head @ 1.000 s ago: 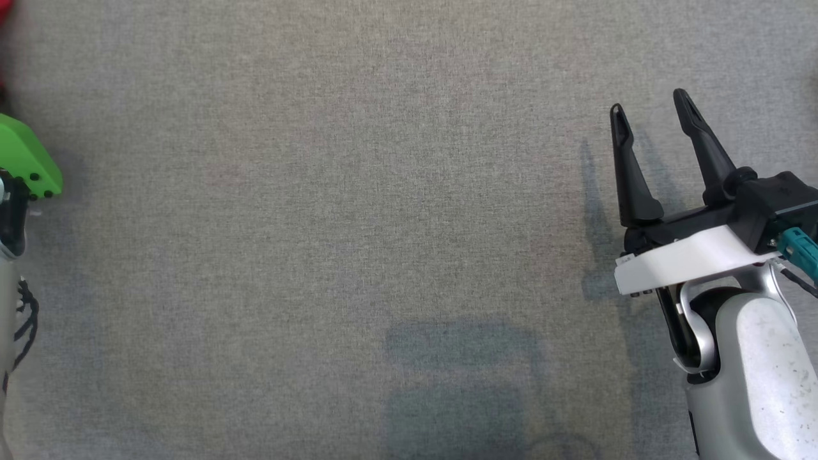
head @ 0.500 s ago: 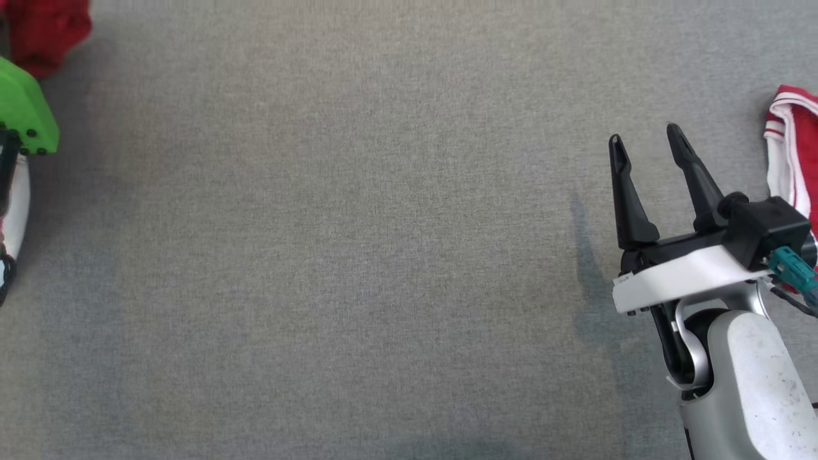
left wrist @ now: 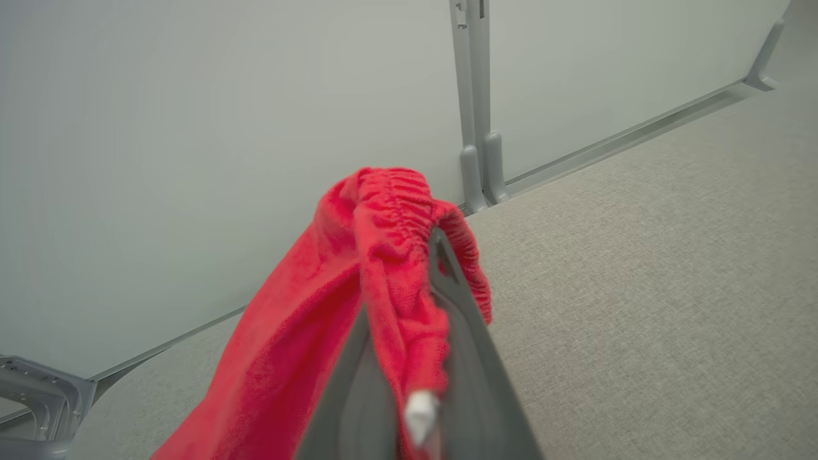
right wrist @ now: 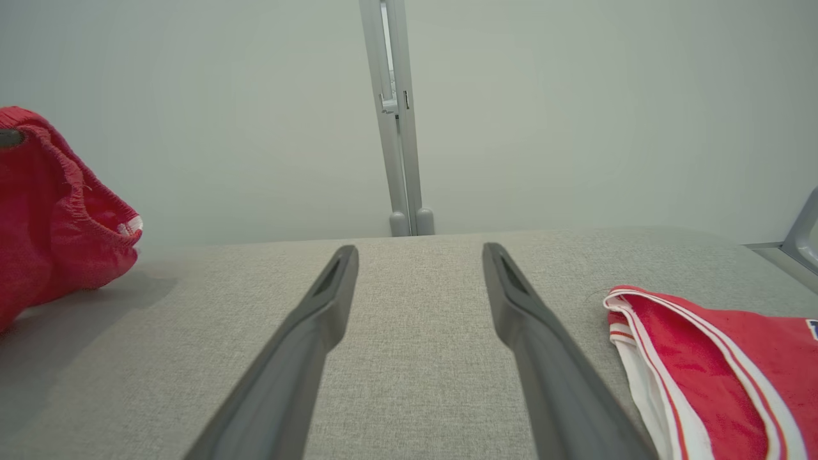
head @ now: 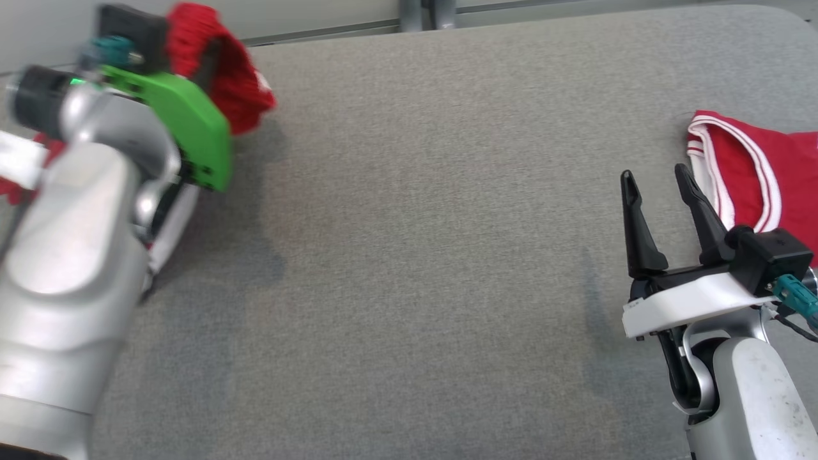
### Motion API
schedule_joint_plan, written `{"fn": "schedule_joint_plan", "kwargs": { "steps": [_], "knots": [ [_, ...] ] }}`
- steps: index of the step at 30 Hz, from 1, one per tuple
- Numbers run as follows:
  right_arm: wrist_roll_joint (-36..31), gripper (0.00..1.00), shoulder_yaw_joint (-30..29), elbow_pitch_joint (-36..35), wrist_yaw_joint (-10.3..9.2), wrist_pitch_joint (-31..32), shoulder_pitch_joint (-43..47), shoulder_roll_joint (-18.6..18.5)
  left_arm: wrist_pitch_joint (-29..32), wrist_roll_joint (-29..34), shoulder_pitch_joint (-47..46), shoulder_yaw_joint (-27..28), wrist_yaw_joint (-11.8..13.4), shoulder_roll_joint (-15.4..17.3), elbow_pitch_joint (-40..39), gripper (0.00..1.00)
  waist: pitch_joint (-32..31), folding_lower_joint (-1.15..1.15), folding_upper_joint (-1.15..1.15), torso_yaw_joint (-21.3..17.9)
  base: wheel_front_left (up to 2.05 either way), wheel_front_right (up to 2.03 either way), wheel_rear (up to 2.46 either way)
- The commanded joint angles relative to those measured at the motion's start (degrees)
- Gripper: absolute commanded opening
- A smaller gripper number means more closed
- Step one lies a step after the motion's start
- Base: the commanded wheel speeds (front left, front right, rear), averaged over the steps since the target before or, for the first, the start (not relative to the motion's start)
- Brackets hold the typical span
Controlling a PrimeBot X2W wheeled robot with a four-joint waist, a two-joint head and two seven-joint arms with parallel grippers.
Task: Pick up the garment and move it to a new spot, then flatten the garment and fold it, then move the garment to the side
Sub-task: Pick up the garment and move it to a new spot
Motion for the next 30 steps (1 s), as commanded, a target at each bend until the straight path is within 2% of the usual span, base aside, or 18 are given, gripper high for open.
{"fn": "schedule_joint_plan", "kwargs": {
  "steps": [1, 7, 11, 12, 14, 19, 24, 30],
  "knots": [
    [0.3, 1.0, -0.2, 0.1, 0.0, -0.3, 0.8, -0.2, 0.1, 0.1, 1.3, -1.0, -0.3, -1.3, -0.9, 0.0, -1.4, 0.0, 0.57, -1.8, 0.0, 0.0, 0.0],
    [0.4, 1.0, -1.1, 0.1, 0.0, -0.4, 1.1, -0.2, -0.5, 0.1, 5.0, -6.4, -0.6, -8.5, -3.4, 0.0, -1.5, 0.0, 0.57, -4.4, 0.0, 0.0, 0.0],
    [0.7, 1.0, -1.2, -0.2, 0.0, -0.4, 1.0, -0.2, -1.4, 0.4, 7.0, -9.8, -0.7, -13.4, -1.7, 0.0, -1.3, 0.0, 0.57, -6.5, 0.0, 0.0, 0.0],
    [0.7, 1.0, -1.2, -0.2, 0.0, -0.4, 1.0, -0.2, -1.4, 0.4, 7.0, -9.8, -0.7, -13.4, -1.7, 0.0, -1.3, 0.0, 0.57, -6.5, 0.0, 0.0, 0.0],
    [0.9, 1.0, -0.9, 0.1, 0.0, -0.5, 0.6, -0.2, -2.7, 0.0, 8.2, -11.9, -0.8, -15.8, 0.6, 0.0, -1.0, 0.0, 0.57, -8.2, 0.0, 0.0, 0.0],
    [1.4, 1.0, -0.3, 0.5, 0.0, -0.9, 0.5, -0.2, -4.8, -0.7, 9.0, -14.1, -0.4, -17.7, 4.1, 0.0, -0.6, 0.0, 0.57, -10.5, 0.0, 0.0, 0.0],
    [2.0, 1.0, 0.9, 1.5, 0.0, -1.4, 0.1, -0.2, -7.1, -2.8, 9.7, -16.7, 0.2, -18.2, 8.0, 0.0, -0.3, 0.0, 0.57, -12.7, 0.0, 0.0, 0.0],
    [2.4, 1.0, 1.5, 2.3, 0.0, -1.9, 0.2, -0.2, -8.5, -7.7, 10.3, -22.3, 1.3, -18.3, 7.2, 0.0, -0.2, 0.0, 0.57, -14.3, 0.0, 0.0, 0.0]
  ]
}}
